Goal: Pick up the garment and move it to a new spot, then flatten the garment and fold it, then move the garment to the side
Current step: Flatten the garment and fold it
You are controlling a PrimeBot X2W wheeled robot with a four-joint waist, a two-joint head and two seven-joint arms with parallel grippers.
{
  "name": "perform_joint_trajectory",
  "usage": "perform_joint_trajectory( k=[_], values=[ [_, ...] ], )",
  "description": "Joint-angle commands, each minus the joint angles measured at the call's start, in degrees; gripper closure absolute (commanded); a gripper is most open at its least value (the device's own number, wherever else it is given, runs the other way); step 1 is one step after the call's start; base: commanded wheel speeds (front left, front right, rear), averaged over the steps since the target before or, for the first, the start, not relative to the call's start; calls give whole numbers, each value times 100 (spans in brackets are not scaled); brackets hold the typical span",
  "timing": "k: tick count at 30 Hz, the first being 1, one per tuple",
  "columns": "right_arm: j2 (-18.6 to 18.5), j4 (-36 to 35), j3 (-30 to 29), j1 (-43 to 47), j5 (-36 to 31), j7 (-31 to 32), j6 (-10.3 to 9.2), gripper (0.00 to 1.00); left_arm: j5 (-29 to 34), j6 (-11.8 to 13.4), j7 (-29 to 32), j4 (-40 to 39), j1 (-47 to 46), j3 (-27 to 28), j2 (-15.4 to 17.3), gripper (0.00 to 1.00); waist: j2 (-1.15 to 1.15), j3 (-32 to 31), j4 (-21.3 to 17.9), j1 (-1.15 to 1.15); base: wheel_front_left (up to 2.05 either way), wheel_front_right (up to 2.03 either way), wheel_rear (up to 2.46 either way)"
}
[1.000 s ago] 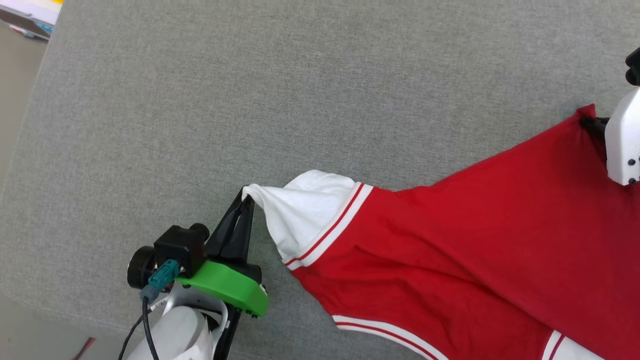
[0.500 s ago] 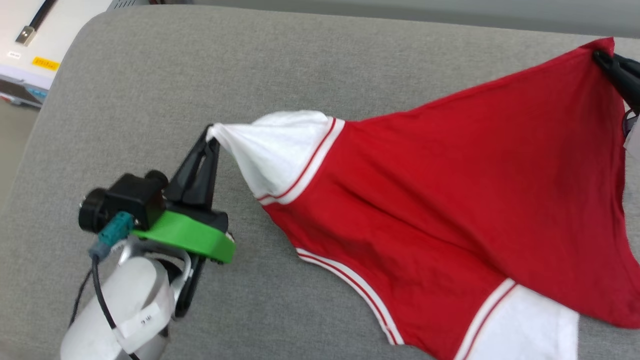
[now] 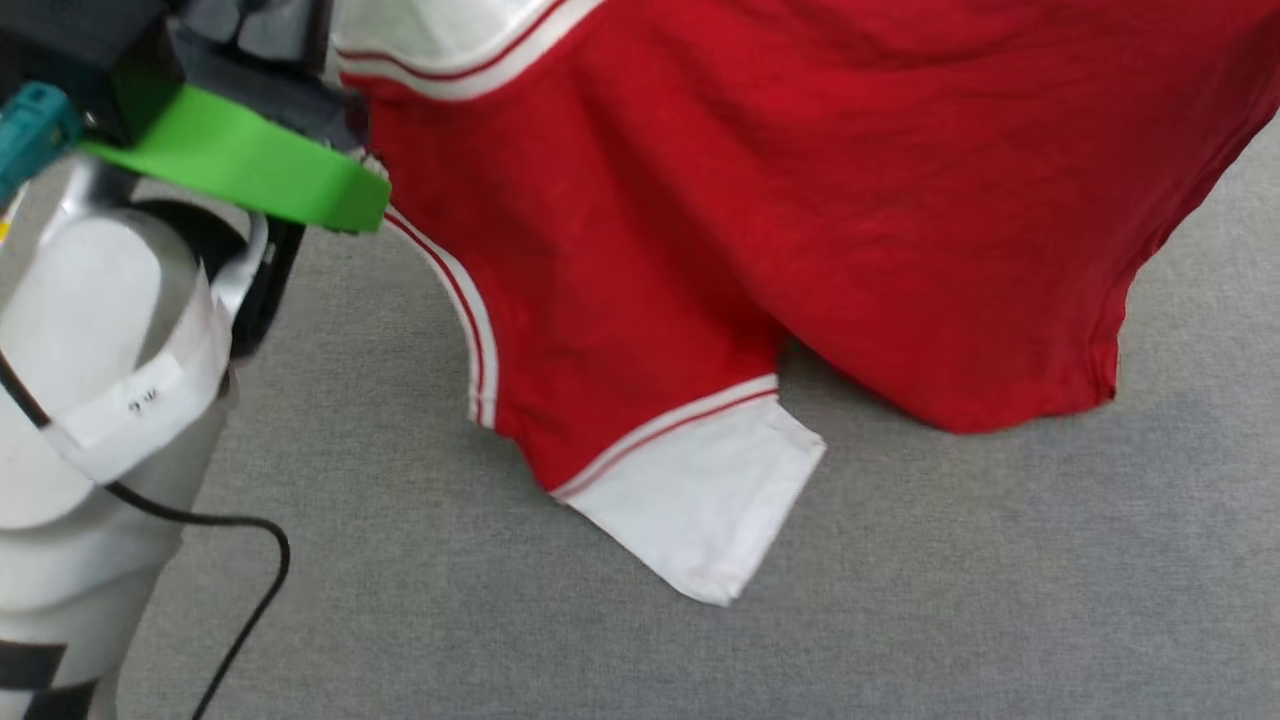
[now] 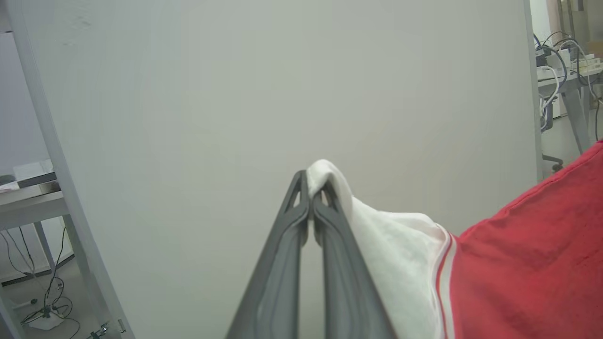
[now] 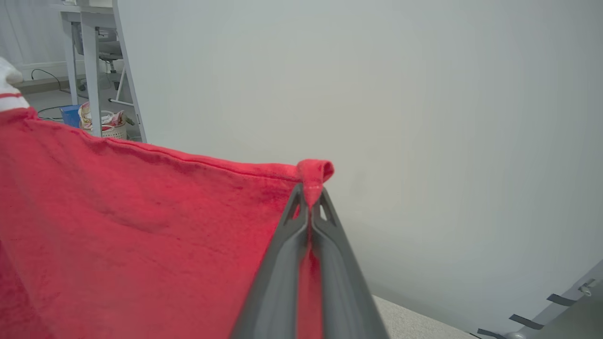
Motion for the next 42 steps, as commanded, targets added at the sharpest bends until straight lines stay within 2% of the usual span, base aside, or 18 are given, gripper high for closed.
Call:
perform_joint_trajectory(
  k=[1, 7, 11, 18, 26, 34, 42],
  values=[
    [81, -48, -114, -97, -110, 39, -4, 100, 37, -74, 41, 74, -286, 9, 6, 100, 0, 119, -82, 0, 0, 0, 0],
    [360, -122, -580, -631, -549, 293, -4, 100, 110, -397, 261, 592, -1612, -84, -135, 100, 0, 642, -198, 0, 0, 0, 0],
    [554, 89, -726, -1374, -790, 433, -4, 100, 228, -574, 364, 1054, -2665, -141, -208, 100, 0, 1104, -284, 0, 0, 0, 0],
    [781, 906, -653, -3222, -1171, 425, -4, 100, 435, -783, 343, 2169, -4647, -322, -432, 100, 0, 1718, -335, 0, 0, 0, 0],
    [1049, 2024, -241, -4889, -1604, -19, -4, 100, 514, -862, 53, 3441, -6323, -544, -724, 100, 0, 1911, -404, 0, 0, 0, 0],
    [1159, 3060, 393, -5608, -1565, -476, -4, 100, 365, -884, -288, 4352, -6735, -869, -674, 100, 0, 2089, -418, 0, 0, 0, 0],
    [1280, 3539, 1178, -5131, -1092, -1000, -4, 100, -166, -886, -707, 4723, -6099, -1268, -511, 100, 0, 2183, -409, 0, 0, 0, 0]
  ],
)
